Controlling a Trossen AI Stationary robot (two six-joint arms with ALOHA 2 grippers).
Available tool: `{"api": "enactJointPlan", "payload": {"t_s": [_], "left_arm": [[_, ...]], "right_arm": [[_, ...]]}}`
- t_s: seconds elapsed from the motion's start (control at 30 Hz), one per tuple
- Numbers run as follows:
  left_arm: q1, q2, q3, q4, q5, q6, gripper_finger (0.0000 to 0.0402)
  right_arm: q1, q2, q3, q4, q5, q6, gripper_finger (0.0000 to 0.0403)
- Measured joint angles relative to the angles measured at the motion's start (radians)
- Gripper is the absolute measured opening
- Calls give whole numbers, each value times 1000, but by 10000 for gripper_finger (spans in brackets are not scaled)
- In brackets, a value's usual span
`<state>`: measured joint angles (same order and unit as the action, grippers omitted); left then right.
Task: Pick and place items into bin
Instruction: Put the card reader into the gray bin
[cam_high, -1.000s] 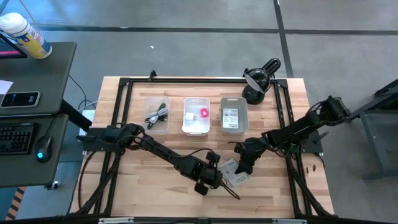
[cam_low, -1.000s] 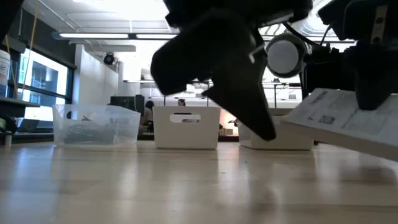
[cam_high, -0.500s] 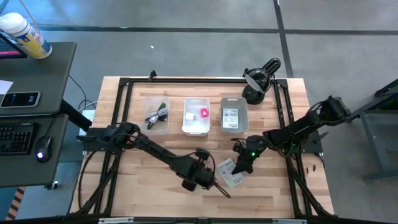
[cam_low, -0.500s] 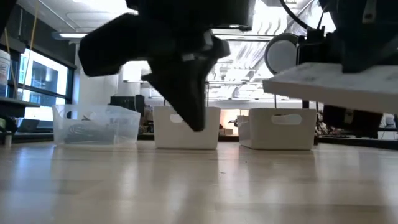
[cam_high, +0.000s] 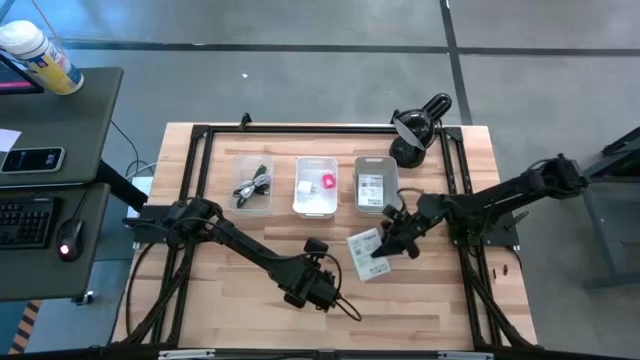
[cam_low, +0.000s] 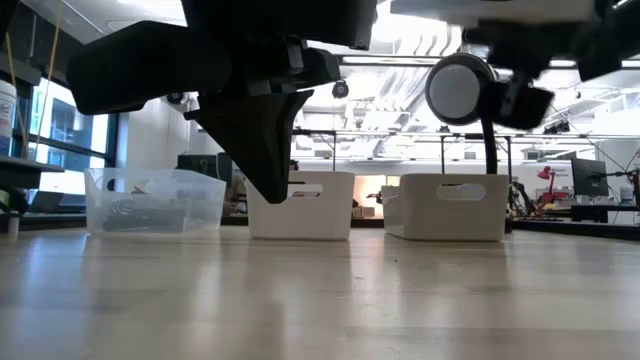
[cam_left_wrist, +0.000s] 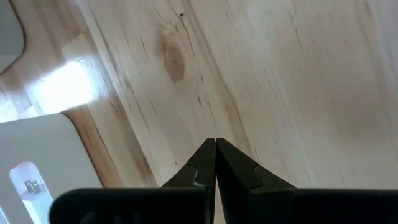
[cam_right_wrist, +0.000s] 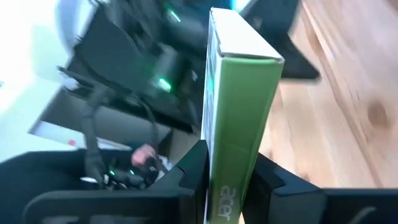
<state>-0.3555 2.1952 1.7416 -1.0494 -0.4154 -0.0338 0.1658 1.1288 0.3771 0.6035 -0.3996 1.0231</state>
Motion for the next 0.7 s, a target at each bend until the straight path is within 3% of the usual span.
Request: {"api": "enactJointPlan", "payload": {"t_s": [0.2, 0.43, 0.7], "left_arm": [[-1, 0, 0, -1, 0, -4, 1], [-9, -1, 0, -2, -9, -33, 1], [-55, -74, 0, 31, -181, -58, 1]], "right_arm": [[-68, -148, 0, -77, 10, -31, 57], [-128, -313, 1, -358, 84, -90, 58], [-206, -449, 1, -606, 180, -130, 58]]}}
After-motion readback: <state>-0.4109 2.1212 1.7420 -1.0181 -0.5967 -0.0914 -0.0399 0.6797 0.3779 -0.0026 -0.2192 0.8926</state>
